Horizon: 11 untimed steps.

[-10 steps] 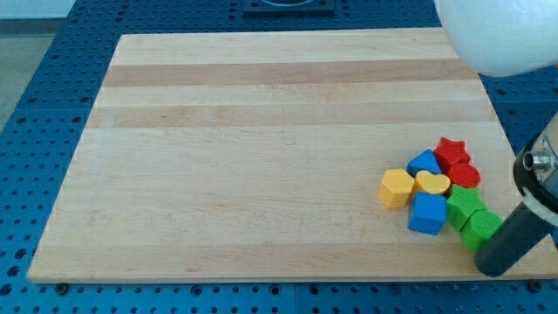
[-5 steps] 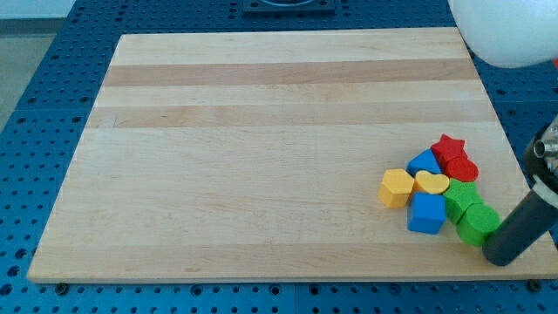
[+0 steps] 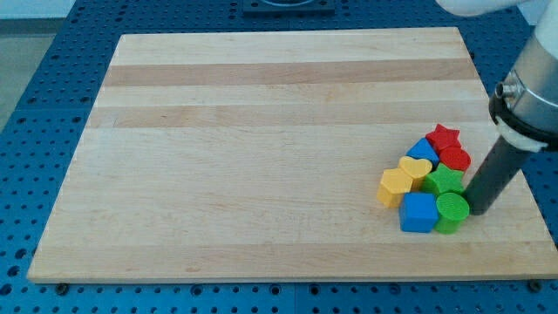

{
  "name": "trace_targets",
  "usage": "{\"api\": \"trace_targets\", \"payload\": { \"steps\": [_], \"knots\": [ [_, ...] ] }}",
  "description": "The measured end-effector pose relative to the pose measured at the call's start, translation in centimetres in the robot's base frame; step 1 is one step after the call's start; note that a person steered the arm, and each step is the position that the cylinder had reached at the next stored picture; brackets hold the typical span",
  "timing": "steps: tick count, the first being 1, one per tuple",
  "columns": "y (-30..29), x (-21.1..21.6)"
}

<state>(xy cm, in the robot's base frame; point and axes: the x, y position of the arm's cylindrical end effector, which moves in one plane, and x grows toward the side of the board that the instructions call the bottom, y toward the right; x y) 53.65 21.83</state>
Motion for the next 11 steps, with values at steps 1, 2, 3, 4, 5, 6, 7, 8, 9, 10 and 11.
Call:
{"api": "trace_targets", "payload": {
  "steps": [1, 2, 3, 4, 5, 6, 7, 8, 9, 10, 11],
  "knots": [
    [-0.4, -2.0],
    [-1.9, -3.3],
    [-2.8, -4.7],
    [-3.0, -6.6],
    [-3.0, -8.3],
    [-3.0, -9.4],
    [-2.8, -10.5],
    [-2.8, -12.3],
    [-2.9, -14.1],
    [-2.9, -15.8],
    [-3.0, -17.7]
  ]
}}
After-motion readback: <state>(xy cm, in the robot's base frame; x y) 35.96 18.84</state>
